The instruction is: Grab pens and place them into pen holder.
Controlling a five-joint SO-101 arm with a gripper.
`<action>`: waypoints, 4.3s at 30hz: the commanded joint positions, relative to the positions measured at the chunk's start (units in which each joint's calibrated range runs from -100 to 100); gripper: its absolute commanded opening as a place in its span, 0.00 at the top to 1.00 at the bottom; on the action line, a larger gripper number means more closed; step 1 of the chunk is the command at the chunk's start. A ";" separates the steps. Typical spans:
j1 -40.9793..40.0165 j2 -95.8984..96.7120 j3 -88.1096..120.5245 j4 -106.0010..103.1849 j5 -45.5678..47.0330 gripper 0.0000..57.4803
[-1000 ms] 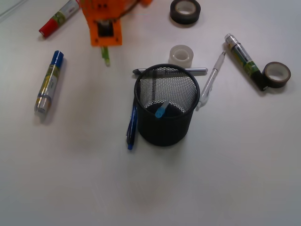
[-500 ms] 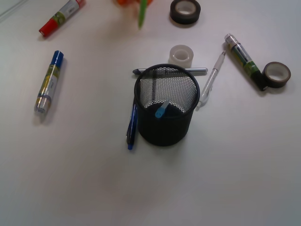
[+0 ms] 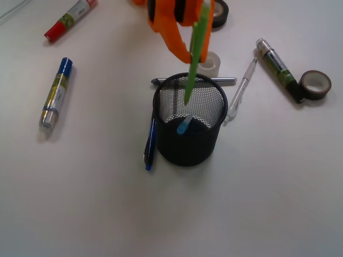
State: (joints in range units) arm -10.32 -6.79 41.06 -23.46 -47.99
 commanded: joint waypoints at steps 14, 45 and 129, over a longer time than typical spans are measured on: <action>2.13 -7.02 -10.17 31.68 4.64 0.66; -9.53 -10.76 -4.83 85.22 26.03 0.66; -0.93 4.29 9.57 -21.86 -1.12 0.67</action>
State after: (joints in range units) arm -10.99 -1.92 51.93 -44.62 -48.96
